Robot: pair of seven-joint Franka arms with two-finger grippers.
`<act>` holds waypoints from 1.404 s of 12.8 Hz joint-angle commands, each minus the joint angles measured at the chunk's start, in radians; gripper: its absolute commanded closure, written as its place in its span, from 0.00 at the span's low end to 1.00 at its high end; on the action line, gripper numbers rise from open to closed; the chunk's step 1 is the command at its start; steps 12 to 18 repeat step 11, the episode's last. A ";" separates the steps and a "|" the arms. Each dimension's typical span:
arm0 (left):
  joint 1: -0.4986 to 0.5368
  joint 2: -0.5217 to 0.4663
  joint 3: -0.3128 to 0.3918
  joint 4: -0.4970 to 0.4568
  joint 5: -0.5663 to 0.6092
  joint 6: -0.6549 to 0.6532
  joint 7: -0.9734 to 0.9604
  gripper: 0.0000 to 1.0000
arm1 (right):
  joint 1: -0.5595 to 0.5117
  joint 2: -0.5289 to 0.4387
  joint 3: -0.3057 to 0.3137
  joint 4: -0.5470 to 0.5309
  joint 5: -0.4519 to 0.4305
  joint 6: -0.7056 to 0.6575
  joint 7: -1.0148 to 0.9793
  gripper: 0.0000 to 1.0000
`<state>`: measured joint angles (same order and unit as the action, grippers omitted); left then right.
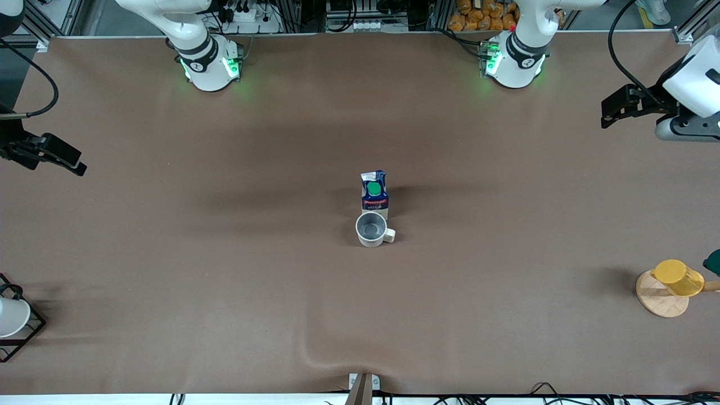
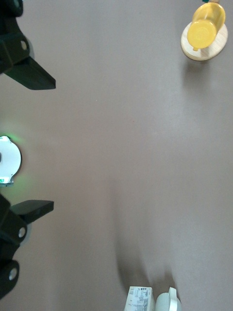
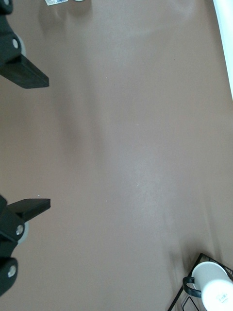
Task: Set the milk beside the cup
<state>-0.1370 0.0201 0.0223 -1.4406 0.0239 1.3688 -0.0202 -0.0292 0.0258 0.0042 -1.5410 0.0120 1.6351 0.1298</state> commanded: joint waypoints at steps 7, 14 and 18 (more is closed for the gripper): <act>0.031 -0.009 -0.005 0.011 -0.022 0.023 0.033 0.00 | 0.002 0.009 0.003 0.002 -0.018 -0.011 0.005 0.00; 0.045 -0.011 -0.021 0.011 -0.024 0.035 0.029 0.00 | 0.002 0.014 0.003 0.001 -0.018 -0.011 0.004 0.00; 0.045 -0.011 -0.021 0.011 -0.024 0.035 0.029 0.00 | 0.002 0.014 0.003 0.001 -0.018 -0.011 0.004 0.00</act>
